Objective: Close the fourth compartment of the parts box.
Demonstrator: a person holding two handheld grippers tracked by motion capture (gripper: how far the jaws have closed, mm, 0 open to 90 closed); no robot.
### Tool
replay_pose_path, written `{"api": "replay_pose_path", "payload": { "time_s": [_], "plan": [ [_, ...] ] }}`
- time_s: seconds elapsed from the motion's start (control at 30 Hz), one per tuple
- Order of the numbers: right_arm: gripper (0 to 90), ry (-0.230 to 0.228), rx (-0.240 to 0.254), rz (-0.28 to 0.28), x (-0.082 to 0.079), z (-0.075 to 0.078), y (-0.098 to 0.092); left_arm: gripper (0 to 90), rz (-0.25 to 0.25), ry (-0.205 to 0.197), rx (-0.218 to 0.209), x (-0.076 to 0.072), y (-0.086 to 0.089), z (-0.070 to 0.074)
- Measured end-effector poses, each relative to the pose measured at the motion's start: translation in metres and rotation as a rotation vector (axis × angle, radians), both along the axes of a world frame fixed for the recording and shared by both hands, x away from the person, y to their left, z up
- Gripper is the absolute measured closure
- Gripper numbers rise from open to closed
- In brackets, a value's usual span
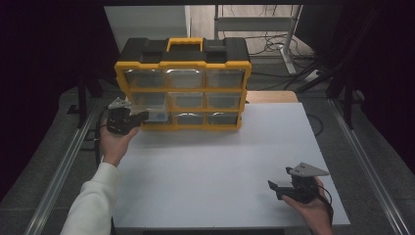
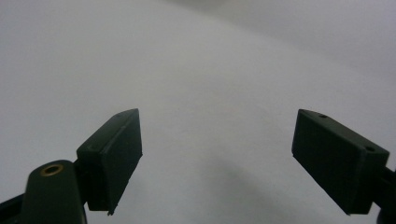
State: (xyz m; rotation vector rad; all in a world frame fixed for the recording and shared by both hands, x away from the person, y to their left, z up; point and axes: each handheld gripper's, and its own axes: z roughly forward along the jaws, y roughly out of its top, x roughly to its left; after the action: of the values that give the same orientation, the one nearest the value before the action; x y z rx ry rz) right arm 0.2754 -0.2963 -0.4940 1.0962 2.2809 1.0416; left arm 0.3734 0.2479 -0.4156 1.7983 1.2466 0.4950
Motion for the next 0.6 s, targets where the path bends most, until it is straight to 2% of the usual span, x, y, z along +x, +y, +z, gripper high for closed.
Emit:
{"api": "replay_pose_path", "payload": {
  "time_s": [0.13, 0.3, 0.6],
  "plan": [
    [16.7, -0.001, -0.003, -0.001, 0.0, 0.0, -0.001, 90.0, 0.007, -0.001, 0.0, 0.004, 0.001, 0.002],
    [16.6, 0.001, -0.004, 0.0, -0.001, 0.0, 0.0, 90.0, 0.014, 0.004, 0.022, 0.008, 0.001, 0.004],
    [16.6, 0.001, -0.005, 0.002, -0.001, -0.001, 0.0, 90.0, 0.031, 0.01, 0.025, 0.015, 0.001, 0.005]
  ]
}}
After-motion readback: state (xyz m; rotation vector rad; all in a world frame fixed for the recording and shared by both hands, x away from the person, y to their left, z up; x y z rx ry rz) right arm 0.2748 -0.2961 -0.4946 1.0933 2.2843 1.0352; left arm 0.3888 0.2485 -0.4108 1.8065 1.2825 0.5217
